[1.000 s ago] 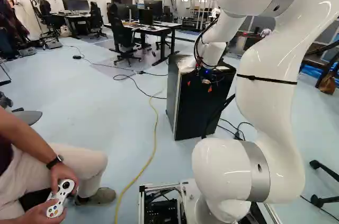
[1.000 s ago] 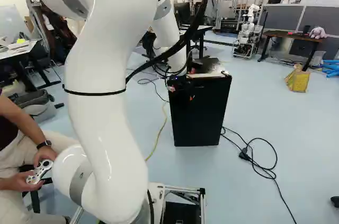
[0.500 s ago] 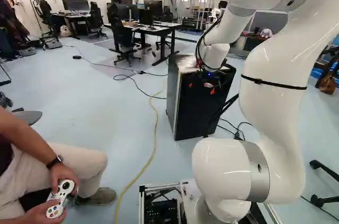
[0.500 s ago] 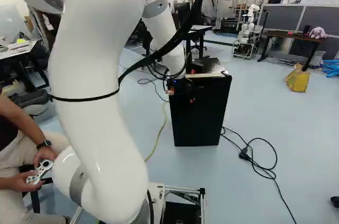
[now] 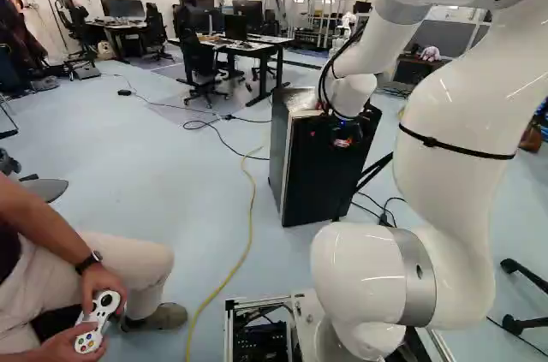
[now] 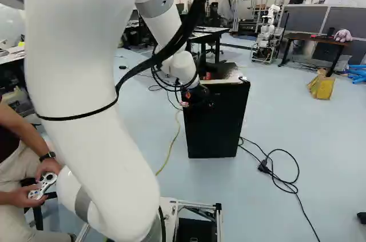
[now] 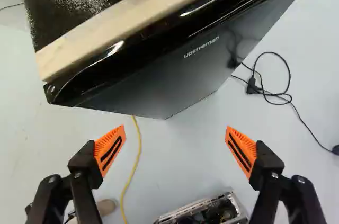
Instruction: Grab a drink from the fridge
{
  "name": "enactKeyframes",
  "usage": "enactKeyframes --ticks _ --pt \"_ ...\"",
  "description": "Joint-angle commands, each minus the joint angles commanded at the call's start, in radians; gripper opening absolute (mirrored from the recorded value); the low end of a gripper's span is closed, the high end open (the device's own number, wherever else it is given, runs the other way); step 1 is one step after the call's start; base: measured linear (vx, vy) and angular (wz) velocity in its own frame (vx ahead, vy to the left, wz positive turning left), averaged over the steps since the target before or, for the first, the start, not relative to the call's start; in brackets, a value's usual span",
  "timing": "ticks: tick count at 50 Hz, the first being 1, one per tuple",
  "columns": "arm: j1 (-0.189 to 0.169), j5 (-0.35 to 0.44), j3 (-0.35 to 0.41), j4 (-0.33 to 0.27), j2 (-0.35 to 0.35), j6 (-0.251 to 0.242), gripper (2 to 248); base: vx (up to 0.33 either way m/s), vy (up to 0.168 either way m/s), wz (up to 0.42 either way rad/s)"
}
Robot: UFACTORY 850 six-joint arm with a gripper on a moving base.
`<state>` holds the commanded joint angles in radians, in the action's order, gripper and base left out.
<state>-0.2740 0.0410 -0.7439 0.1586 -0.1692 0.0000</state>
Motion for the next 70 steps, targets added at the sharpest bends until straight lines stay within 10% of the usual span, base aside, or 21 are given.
enactKeyframes --ticks 33,70 --pt "-0.044 0.326 0.143 -0.205 0.131 0.000 247 0.000 0.000 0.000" --pt "-0.047 0.654 0.146 -0.396 0.089 0.000 247 0.000 0.000 0.000"
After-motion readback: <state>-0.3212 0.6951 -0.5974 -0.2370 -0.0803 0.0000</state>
